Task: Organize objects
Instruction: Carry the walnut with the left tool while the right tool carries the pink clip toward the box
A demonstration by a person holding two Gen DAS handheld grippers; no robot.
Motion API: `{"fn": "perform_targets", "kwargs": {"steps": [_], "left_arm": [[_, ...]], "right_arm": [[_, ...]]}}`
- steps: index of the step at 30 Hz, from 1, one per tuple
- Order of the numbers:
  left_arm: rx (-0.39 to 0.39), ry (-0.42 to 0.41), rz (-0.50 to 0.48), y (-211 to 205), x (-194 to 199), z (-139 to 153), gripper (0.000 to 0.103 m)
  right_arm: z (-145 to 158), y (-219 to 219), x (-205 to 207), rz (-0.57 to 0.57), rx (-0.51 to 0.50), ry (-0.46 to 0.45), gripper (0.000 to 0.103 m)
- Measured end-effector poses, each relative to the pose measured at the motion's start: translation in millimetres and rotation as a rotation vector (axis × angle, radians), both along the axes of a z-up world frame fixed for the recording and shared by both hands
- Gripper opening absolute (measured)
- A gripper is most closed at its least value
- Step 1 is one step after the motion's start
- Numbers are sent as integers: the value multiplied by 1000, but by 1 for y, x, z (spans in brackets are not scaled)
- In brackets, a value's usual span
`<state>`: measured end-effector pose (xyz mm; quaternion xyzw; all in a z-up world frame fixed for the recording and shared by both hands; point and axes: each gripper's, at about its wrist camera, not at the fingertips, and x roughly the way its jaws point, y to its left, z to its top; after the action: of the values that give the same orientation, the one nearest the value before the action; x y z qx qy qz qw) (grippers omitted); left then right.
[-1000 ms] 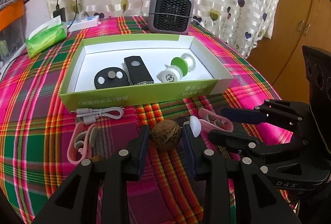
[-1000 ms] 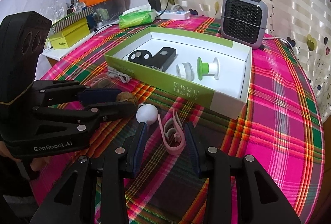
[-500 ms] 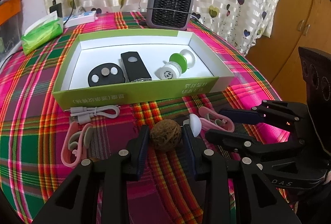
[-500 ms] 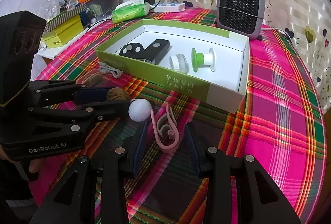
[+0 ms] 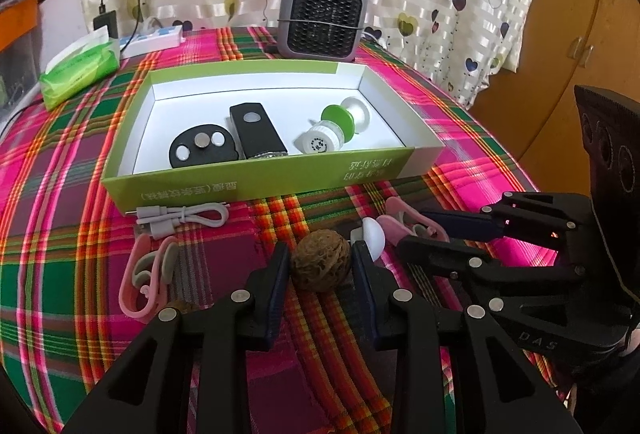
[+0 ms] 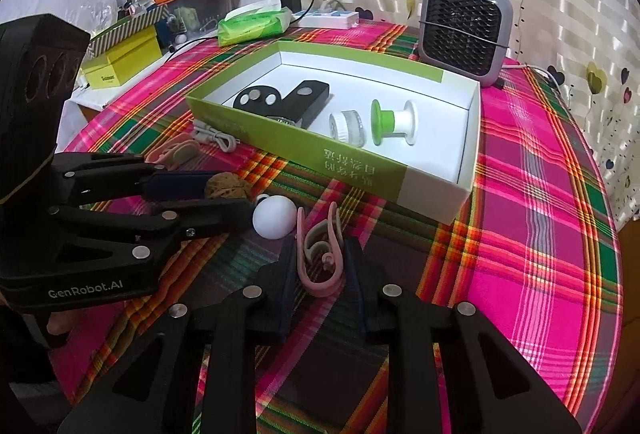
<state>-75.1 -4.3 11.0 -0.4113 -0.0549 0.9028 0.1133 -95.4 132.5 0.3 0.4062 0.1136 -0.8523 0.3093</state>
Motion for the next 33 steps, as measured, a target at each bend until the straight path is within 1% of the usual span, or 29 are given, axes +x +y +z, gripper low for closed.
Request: {"fn": "perform_targets", "kwargs": {"steps": [12, 17, 33], "left_arm": [[4, 30, 20, -4, 9, 7, 29], [10, 42, 25, -3, 13, 11, 29], [23, 79, 42, -6, 18, 22, 29]], "right_arm": [[6, 6, 7, -22, -34, 13, 24], [13, 5, 13, -18, -51, 34, 24], [22, 4, 19, -19, -78, 60, 24]]}}
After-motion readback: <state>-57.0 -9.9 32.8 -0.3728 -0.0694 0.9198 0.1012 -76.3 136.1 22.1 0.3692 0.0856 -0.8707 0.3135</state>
